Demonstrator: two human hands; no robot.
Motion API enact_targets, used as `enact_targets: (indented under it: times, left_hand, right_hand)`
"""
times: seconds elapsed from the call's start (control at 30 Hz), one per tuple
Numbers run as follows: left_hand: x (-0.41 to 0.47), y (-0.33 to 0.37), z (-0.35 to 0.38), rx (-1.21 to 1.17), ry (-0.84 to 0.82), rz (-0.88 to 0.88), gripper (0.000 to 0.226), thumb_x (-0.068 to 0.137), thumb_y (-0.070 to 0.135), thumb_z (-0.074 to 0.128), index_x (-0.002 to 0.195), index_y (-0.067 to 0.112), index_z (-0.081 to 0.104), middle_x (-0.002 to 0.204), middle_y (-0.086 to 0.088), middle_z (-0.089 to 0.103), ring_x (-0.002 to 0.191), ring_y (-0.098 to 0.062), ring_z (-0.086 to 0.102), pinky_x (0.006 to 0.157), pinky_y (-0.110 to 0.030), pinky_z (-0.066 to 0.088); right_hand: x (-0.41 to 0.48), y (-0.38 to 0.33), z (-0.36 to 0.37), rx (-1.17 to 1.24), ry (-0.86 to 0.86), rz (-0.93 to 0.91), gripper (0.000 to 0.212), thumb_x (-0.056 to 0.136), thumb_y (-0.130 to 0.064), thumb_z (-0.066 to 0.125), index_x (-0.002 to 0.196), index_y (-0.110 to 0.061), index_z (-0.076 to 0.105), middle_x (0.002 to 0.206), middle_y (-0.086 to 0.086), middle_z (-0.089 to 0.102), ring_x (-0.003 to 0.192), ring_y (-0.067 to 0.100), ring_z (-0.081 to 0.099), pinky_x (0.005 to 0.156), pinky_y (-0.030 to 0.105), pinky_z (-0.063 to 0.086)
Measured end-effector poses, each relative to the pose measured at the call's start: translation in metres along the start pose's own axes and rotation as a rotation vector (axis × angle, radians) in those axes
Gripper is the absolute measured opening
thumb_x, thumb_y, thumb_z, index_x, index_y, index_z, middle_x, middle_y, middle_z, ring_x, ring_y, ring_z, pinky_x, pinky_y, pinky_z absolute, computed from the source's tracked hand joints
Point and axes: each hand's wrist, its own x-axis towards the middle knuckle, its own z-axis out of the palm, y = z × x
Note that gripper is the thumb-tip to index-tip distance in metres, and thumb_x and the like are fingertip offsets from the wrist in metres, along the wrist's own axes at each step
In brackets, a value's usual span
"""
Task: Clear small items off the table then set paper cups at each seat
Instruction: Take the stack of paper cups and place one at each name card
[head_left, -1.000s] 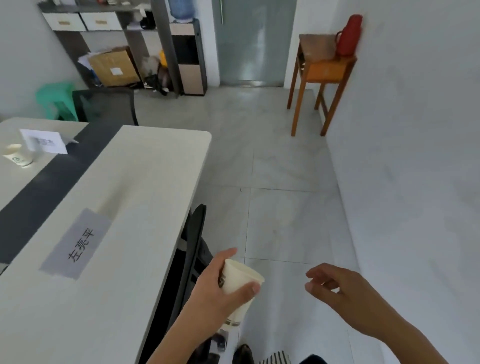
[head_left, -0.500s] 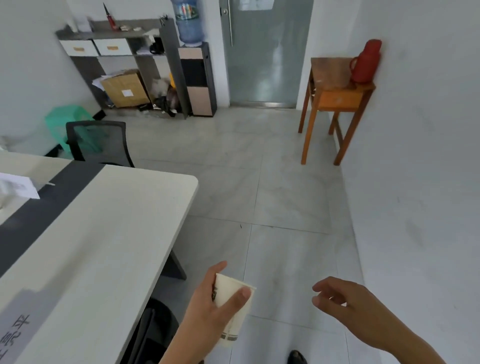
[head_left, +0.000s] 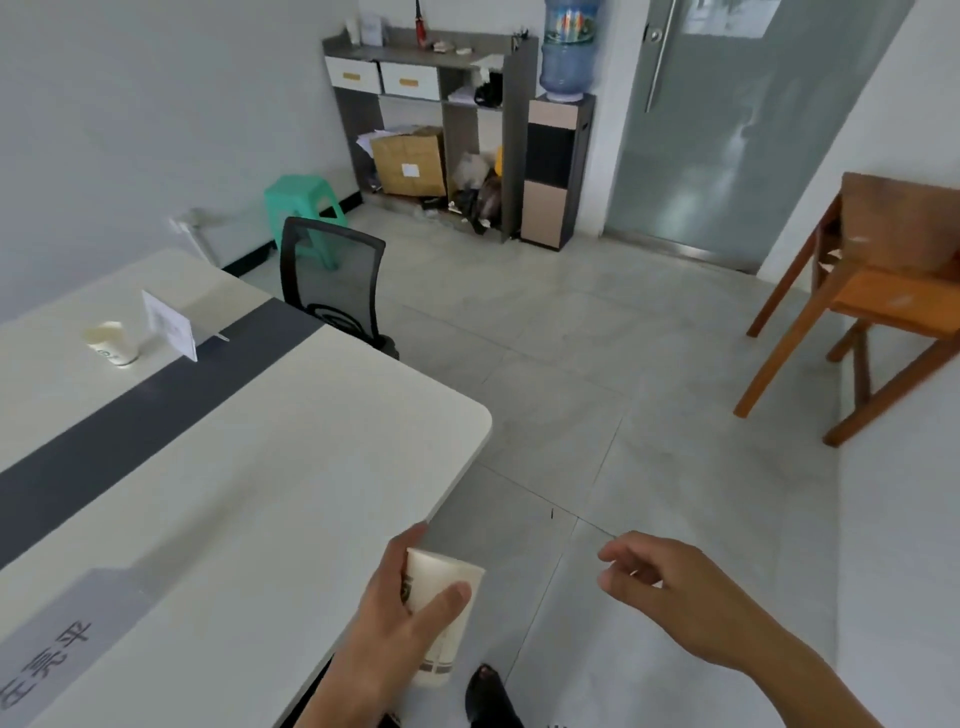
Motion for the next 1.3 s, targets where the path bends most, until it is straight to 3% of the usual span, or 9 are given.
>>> enact_targets:
  times: [0.13,0.3,0.47,0.57,0.67,0.8,0.93,1.07,1.3]
  left_hand:
    - [0.053,0.028,-0.022,-0.037,0.059,0.047,0.076,0.066,0.047,0.072,0.133,0.042,0.037,0.107,0.008,0.061,0.083,-0.001,0.066,0.077,-0.024,0.055]
    - [0.089,0.044,-0.050,-0.047,0.128,0.046,0.077,0.069,0.045,0.080,0.131,0.046,0.034,0.106,0.015,0.058,0.085,0.006,0.062,0.071,-0.018,0.053]
    - [0.102,0.027,-0.076,-0.109,0.316,-0.069,0.089,0.051,0.055,0.079,0.131,0.038,0.044,0.108,0.010,0.061,0.087,-0.002,0.064,0.065,-0.018,0.054]
    - [0.109,0.022,-0.085,-0.149,0.437,-0.101,0.082,0.052,0.052,0.081,0.127,0.043,0.049,0.108,0.011,0.063,0.088,-0.002,0.065,0.067,-0.021,0.056]
    - [0.126,0.030,-0.088,-0.169,0.568,-0.117,0.073,0.053,0.051,0.082,0.118,0.053,0.049,0.108,0.022,0.057,0.095,-0.003,0.063,0.070,-0.021,0.056]
    - [0.145,0.055,-0.086,-0.196,0.688,-0.145,0.071,0.056,0.038,0.084,0.120,0.044,0.053,0.104,0.016,0.059,0.091,0.000,0.062,0.064,-0.011,0.052]
    - [0.146,0.064,-0.082,-0.246,0.832,-0.206,0.063,0.059,0.028,0.082,0.118,0.033,0.060,0.108,0.008,0.065,0.084,0.003,0.060,0.057,-0.009,0.050]
    - [0.128,0.054,-0.076,-0.316,0.965,-0.287,0.068,0.059,0.041,0.082,0.123,0.033,0.059,0.112,0.011,0.068,0.095,-0.013,0.063,0.065,-0.016,0.054]
    - [0.108,0.012,-0.090,-0.375,1.063,-0.355,0.065,0.067,0.049,0.078,0.126,0.032,0.057,0.115,0.012,0.066,0.104,-0.007,0.062,0.077,-0.016,0.051]
  right_hand:
    - [0.056,-0.042,-0.018,-0.002,-0.051,-0.059,0.020,0.089,-0.045,0.061,0.107,-0.036,0.064,0.099,-0.013,0.068,0.092,0.000,0.064,0.079,0.015,0.049]
    - [0.120,-0.073,-0.029,-0.027,-0.105,-0.121,0.017,0.088,-0.042,0.064,0.102,-0.035,0.066,0.094,-0.008,0.069,0.088,-0.001,0.063,0.085,0.022,0.051]
    - [0.190,-0.109,-0.022,-0.129,-0.307,-0.196,0.019,0.087,-0.044,0.065,0.104,-0.035,0.065,0.099,-0.011,0.069,0.092,-0.001,0.064,0.083,0.019,0.052]
    - [0.236,-0.137,-0.015,-0.155,-0.412,-0.266,0.017,0.087,-0.043,0.065,0.102,-0.035,0.066,0.096,-0.012,0.070,0.089,0.000,0.065,0.085,0.025,0.054]
    - [0.283,-0.168,-0.007,-0.166,-0.532,-0.342,0.018,0.087,-0.044,0.065,0.102,-0.035,0.066,0.095,-0.013,0.070,0.089,0.002,0.065,0.088,0.027,0.053]
    - [0.324,-0.206,0.014,-0.120,-0.743,-0.418,0.018,0.088,-0.045,0.064,0.096,-0.030,0.068,0.092,-0.003,0.072,0.087,0.015,0.067,0.082,0.031,0.052]
    - [0.348,-0.252,0.044,-0.075,-0.959,-0.469,0.036,0.086,-0.050,0.060,0.095,-0.018,0.070,0.092,0.001,0.074,0.082,0.013,0.070,0.070,0.026,0.050]
    - [0.347,-0.281,0.082,-0.165,-1.165,-0.505,0.027,0.092,-0.037,0.061,0.094,-0.012,0.071,0.082,-0.004,0.073,0.075,0.007,0.067,0.067,0.022,0.049]
    - [0.336,-0.305,0.153,-0.341,-1.278,-0.509,0.020,0.090,-0.020,0.063,0.082,-0.003,0.067,0.069,-0.003,0.067,0.064,0.004,0.065,0.064,0.026,0.049]
